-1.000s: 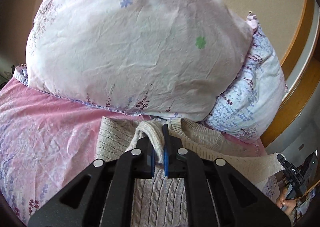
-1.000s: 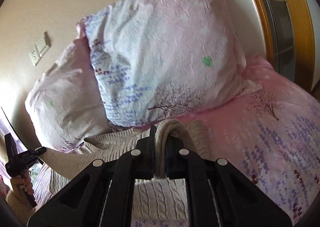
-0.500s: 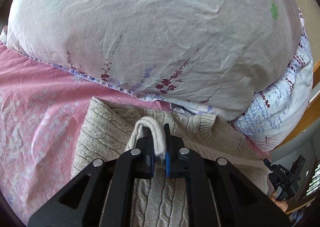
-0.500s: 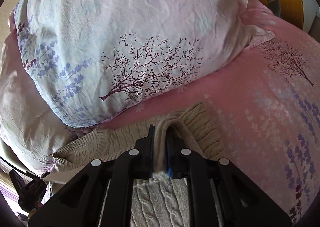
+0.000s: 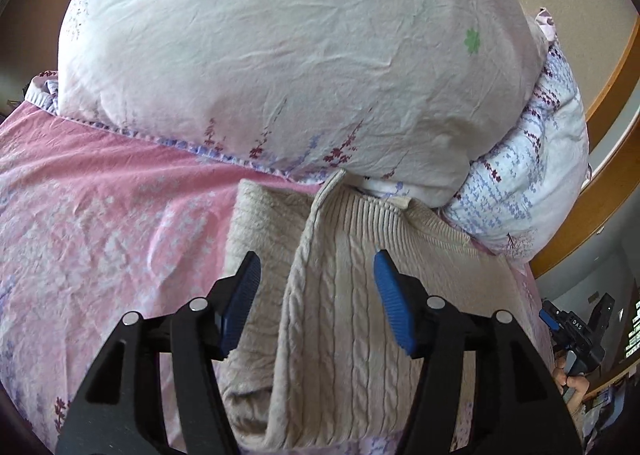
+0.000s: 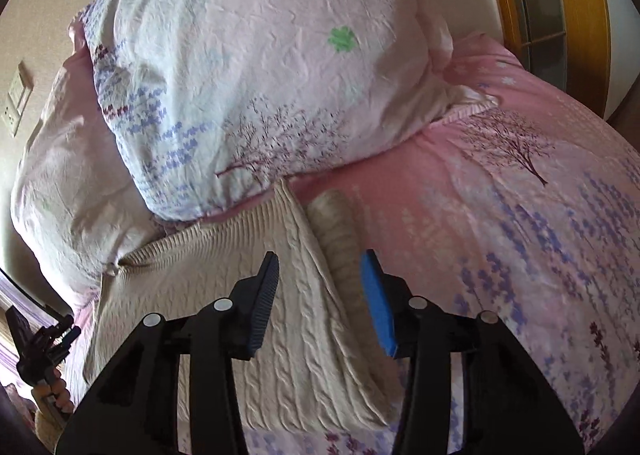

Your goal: Fold small clothes

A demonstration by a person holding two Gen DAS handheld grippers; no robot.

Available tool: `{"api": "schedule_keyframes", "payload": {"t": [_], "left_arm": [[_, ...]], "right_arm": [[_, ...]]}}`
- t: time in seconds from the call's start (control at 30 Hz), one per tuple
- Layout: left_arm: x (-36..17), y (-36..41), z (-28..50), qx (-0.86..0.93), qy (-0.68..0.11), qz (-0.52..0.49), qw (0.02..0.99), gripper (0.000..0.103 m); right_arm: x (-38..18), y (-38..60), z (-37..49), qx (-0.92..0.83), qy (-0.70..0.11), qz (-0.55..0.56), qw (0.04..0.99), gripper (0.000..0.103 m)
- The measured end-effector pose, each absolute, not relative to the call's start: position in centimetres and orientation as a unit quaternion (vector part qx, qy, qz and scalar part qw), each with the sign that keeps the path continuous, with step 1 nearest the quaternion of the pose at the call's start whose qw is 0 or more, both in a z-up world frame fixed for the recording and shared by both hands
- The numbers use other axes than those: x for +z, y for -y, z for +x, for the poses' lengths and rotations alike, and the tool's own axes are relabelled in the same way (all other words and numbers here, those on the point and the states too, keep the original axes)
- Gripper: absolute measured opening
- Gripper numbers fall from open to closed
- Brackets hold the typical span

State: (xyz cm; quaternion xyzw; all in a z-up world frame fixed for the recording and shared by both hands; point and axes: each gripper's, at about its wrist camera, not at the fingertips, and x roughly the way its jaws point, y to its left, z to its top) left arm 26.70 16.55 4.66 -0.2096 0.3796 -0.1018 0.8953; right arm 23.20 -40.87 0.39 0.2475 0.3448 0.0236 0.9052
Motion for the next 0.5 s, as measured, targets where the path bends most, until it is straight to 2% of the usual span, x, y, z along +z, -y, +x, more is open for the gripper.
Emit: {"api": "schedule_keyframes", "payload": {"t": [0.27,0.37,0.5], "left_arm": [[2.6,-16.0,24.1,-0.096,-0.405,-0.169,0.893,0.054],[2.1,-15.5,23.8,-0.087,-0.407,-0.146,0.898,0.047],[2.3,-15.0,23.2,-0.087,-0.398,-0.129,0.904,0.037]], "right_arm": [[-1.4,39.9,21.8,0.030,-0.379,0.212,0.900,0.041],[-1.7,39.0,21.9,0.037,-0.386,0.193,0.901,0.032],[-1.7,38.5,21.5,0.031,-0.382,0.173,0.907,0.029]]}}
